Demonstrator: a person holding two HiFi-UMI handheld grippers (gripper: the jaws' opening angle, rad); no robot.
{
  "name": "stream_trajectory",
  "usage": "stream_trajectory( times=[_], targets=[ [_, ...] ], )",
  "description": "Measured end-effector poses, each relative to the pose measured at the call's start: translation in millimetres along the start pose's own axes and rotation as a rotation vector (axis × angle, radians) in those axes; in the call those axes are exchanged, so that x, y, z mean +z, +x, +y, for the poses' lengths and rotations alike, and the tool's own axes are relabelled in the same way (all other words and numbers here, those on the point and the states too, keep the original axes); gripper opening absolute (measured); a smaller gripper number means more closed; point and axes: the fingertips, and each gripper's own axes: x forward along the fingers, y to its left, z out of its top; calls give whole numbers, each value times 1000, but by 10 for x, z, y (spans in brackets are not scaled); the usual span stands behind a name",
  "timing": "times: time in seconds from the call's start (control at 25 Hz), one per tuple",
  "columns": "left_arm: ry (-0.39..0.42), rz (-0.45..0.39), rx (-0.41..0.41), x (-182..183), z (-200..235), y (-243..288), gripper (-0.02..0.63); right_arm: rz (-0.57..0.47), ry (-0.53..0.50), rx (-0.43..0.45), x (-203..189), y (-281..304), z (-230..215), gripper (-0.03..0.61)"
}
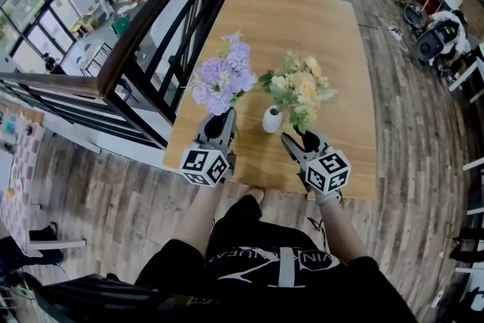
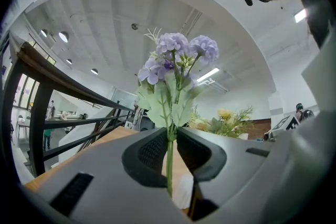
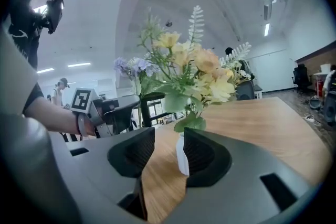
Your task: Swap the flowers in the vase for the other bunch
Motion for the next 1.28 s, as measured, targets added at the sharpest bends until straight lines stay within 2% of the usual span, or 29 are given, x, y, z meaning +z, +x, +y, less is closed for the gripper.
stream_trajectory(
  times=[0.12, 0.2, 0.32, 0.84, 1.28],
  targets=[
    [-4, 0, -5, -10, -71, -53, 60, -6, -7, 15, 6, -71, 82, 159],
    [-5, -1, -5, -8, -112, -87, 60, -11, -7, 22, 18, -123, 121, 99],
    [-5, -9, -3, 20, -167, -143, 60, -14, -4, 31, 30, -200, 176, 64],
    [8, -24, -12, 105, -400, -469, 60, -50, -37, 50, 111, -457, 485, 57],
    [28, -28, -25, 177, -607, -799, 60, -104, -50, 29, 163, -740, 745, 57]
  ],
)
